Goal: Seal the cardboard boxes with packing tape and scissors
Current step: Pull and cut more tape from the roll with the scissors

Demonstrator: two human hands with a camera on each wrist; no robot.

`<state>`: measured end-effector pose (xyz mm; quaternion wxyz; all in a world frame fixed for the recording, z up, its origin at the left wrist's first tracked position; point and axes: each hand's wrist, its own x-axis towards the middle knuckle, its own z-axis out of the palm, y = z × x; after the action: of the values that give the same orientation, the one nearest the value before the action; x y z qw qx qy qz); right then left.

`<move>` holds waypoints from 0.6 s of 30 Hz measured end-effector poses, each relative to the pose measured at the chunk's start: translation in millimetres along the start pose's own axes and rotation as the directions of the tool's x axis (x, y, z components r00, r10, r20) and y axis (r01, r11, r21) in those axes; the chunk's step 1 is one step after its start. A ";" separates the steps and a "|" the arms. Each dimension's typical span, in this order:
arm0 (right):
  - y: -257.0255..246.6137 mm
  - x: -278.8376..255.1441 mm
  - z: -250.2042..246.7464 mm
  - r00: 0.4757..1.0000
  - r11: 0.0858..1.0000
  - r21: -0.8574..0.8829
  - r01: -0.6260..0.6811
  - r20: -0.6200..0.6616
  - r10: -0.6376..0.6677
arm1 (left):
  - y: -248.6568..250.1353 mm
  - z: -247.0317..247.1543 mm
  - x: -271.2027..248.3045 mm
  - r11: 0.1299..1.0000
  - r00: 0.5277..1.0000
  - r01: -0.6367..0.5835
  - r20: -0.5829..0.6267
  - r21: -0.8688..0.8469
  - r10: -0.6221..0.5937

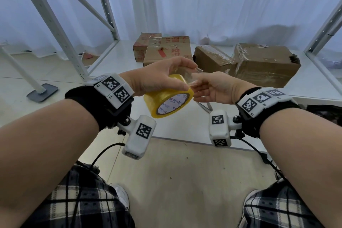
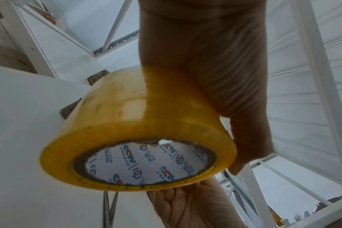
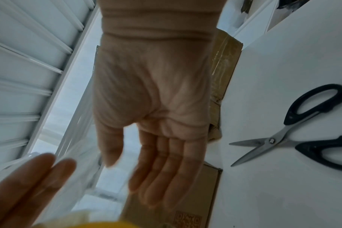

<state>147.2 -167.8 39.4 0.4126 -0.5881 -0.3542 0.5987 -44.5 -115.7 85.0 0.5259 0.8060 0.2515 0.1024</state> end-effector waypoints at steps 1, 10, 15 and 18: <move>0.3 0.8 2.6 1.000 0.999 -0.045 -0.005 -0.017 0.004 | 0.3 0.8 0.1 1.000 1.000 0.008 0.011 0.013 -0.009; -5.0 5.7 -0.4 0.971 0.993 -0.113 0.018 -0.233 -0.044 | 2.5 3.6 1.1 0.994 0.995 0.042 0.082 0.102 -0.051; -14.5 1.1 -21.4 0.879 0.987 0.035 0.158 -0.460 -0.125 | -6.6 6.5 0.4 0.948 0.982 0.095 0.129 0.304 -0.139; -16.8 0.5 -21.6 0.842 0.946 0.088 0.312 -0.486 -0.233 | -17.5 5.8 7.0 0.936 0.978 0.161 0.079 0.312 -0.194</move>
<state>170.0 -161.8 53.2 0.6139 -0.6229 -0.2734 0.4005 -41.3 -111.1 66.1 0.4156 0.8556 0.3072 -0.0293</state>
